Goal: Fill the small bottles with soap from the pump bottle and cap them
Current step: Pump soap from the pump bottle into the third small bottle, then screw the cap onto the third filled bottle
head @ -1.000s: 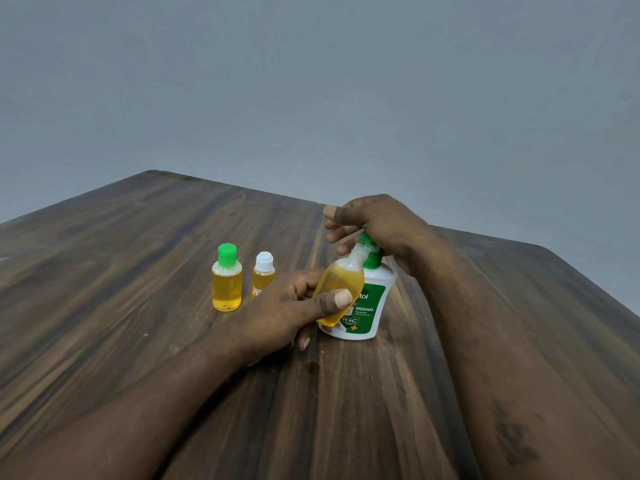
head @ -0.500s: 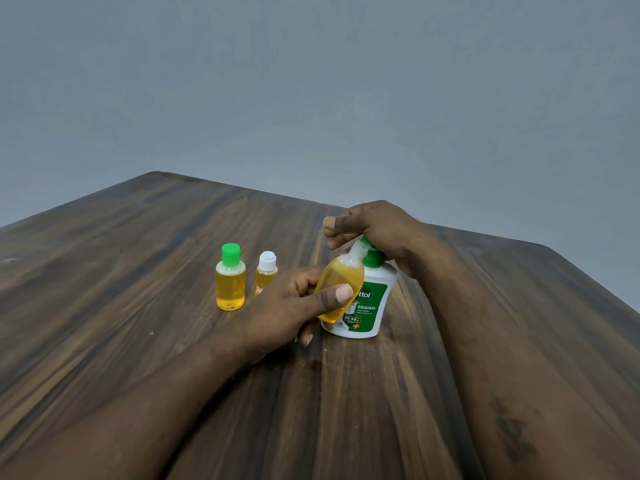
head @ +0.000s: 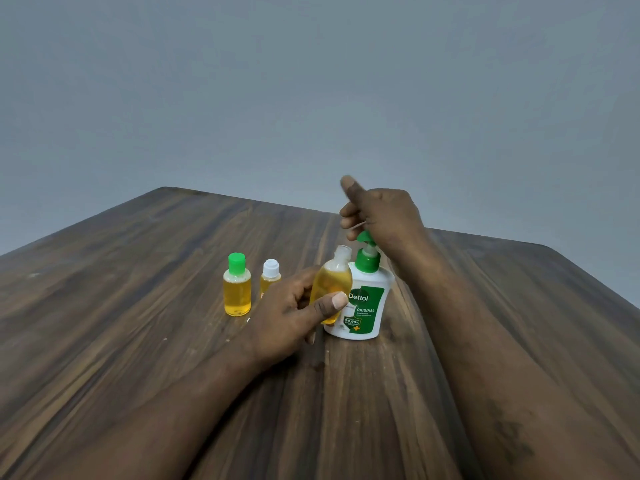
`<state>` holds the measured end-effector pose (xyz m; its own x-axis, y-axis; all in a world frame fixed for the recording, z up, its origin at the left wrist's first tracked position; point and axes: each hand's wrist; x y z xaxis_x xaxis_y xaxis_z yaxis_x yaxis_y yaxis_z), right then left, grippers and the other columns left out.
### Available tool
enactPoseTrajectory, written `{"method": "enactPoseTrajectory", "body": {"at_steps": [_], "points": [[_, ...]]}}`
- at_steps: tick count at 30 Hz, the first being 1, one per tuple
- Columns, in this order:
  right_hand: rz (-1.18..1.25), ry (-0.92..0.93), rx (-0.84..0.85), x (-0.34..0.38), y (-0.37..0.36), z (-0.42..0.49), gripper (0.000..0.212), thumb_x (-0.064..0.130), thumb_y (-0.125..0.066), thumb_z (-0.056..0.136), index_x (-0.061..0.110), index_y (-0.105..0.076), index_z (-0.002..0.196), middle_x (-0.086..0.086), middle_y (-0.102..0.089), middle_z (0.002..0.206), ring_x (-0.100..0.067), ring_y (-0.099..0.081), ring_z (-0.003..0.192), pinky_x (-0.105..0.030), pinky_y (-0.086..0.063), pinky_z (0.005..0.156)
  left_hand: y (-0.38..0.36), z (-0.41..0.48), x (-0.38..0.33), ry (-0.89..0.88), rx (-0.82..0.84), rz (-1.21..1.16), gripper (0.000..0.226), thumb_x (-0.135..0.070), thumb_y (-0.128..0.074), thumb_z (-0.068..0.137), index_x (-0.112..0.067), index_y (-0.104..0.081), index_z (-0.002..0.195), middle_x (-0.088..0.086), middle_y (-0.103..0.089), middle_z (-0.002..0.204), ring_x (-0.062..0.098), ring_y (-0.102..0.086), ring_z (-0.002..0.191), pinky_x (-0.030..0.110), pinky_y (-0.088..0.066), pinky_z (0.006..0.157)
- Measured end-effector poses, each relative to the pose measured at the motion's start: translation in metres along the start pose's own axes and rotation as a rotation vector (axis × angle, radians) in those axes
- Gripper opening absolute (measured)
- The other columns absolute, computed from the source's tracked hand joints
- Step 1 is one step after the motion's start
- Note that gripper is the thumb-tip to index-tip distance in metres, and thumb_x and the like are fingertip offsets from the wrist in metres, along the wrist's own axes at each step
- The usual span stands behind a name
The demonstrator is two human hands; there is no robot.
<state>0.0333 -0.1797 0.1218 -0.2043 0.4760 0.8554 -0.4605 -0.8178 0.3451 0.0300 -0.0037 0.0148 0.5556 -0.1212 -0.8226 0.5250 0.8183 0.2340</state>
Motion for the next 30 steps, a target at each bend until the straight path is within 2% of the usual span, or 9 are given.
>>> {"method": "enactPoseTrajectory", "body": {"at_steps": [3,7,12,14,16,19,22,26,30], "points": [[0.186,-0.021,-0.084,-0.002,0.003,-0.002,0.069,0.073,-0.051,0.096,0.012,-0.075,0.076,-0.008,-0.077,0.074,-0.021,-0.072,0.066,-0.039,-0.057,0.072,0.003,-0.001,0.005,-0.052,-0.071,0.097,0.005,-0.042,-0.066,0.095,-0.046,-0.064,0.092,-0.011,-0.061,0.067,0.012,-0.059,0.055,0.038,-0.05,0.051],[0.293,-0.022,-0.16,-0.019,0.005,-0.017,0.078,0.075,-0.037,0.099,0.007,-0.074,0.091,-0.011,-0.076,0.083,-0.021,-0.071,0.073,-0.044,-0.058,0.078,0.003,-0.002,0.009,-0.09,-0.11,0.205,0.01,-0.044,-0.066,0.095,-0.043,-0.059,0.089,-0.007,-0.06,0.065,0.017,-0.059,0.057,0.039,-0.049,0.054],[0.254,-0.037,-0.121,-0.055,0.005,-0.048,0.074,0.087,-0.046,0.086,0.02,-0.075,0.096,0.005,-0.075,0.086,-0.014,-0.07,0.078,-0.039,-0.054,0.076,0.006,-0.004,0.016,-0.098,-0.144,0.275,0.011,-0.049,-0.064,0.096,-0.039,-0.059,0.094,-0.004,-0.064,0.07,0.019,-0.064,0.061,0.045,-0.053,0.058],[0.233,-0.055,-0.099,-0.07,0.004,-0.062,0.064,0.078,-0.061,0.082,0.019,-0.073,0.104,0.002,-0.076,0.094,-0.015,-0.072,0.085,-0.038,-0.055,0.077,0.007,-0.005,0.019,-0.092,-0.151,0.32,0.016,-0.053,-0.063,0.095,-0.038,-0.058,0.094,-0.002,-0.065,0.07,0.017,-0.064,0.061,0.046,-0.052,0.059],[0.243,-0.072,-0.033,-0.083,0.004,-0.077,0.049,0.054,-0.075,0.079,0.019,-0.067,0.113,0.001,-0.076,0.1,-0.011,-0.073,0.089,-0.035,-0.057,0.077,0.006,-0.007,0.021,-0.077,-0.136,0.345,0.012,-0.057,-0.062,0.094,-0.045,-0.059,0.098,-0.006,-0.066,0.072,0.016,-0.065,0.063,0.044,-0.053,0.06],[0.107,-0.07,0.054,-0.1,0.004,-0.09,0.062,0.046,-0.086,0.07,0.027,-0.063,0.124,0.001,-0.076,0.112,-0.015,-0.074,0.102,-0.043,-0.062,0.089,0.005,-0.01,0.021,-0.054,-0.126,0.382,0.031,-0.057,-0.062,0.093,-0.037,-0.066,0.116,-0.014,-0.069,0.081,0.007,-0.067,0.072,0.026,-0.05,0.064],[-0.018,-0.028,0.062,-0.108,0.005,-0.092,0.063,0.041,-0.088,0.073,0.029,-0.061,0.13,0.007,-0.076,0.114,-0.009,-0.072,0.104,-0.039,-0.061,0.091,0.004,-0.012,0.02,-0.087,-0.143,0.432,0.039,-0.052,-0.064,0.091,-0.032,-0.069,0.124,-0.018,-0.071,0.092,-0.002,-0.063,0.082,0.013,-0.04,0.068],[-0.052,0.007,0.052,-0.108,0.007,-0.09,0.057,0.028,-0.088,0.082,0.027,-0.061,0.132,0.008,-0.076,0.114,-0.006,-0.071,0.103,-0.035,-0.06,0.09,0.004,-0.013,0.02,-0.101,-0.177,0.492,0.032,-0.056,-0.064,0.089,-0.03,-0.07,0.107,-0.016,-0.061,0.079,-0.001,-0.056,0.074,0.013,-0.036,0.061],[-0.064,-0.004,0.039,-0.108,0.011,-0.089,0.052,0.021,-0.087,0.084,0.024,-0.061,0.13,0.014,-0.073,0.109,0.007,-0.069,0.095,-0.013,-0.054,0.077,0.002,-0.014,0.017,-0.114,-0.178,0.525,0.019,-0.055,-0.067,0.088,-0.037,-0.063,0.093,-0.016,-0.057,0.074,0.001,-0.055,0.072,0.014,-0.035,0.06]]}}
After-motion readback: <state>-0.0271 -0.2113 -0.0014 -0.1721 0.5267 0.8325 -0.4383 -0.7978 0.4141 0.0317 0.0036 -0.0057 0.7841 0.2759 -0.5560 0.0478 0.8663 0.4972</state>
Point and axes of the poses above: each hand's wrist, its own z-axis towards the middle knuckle, its own y-axis out of the back of the hand, x = y × z
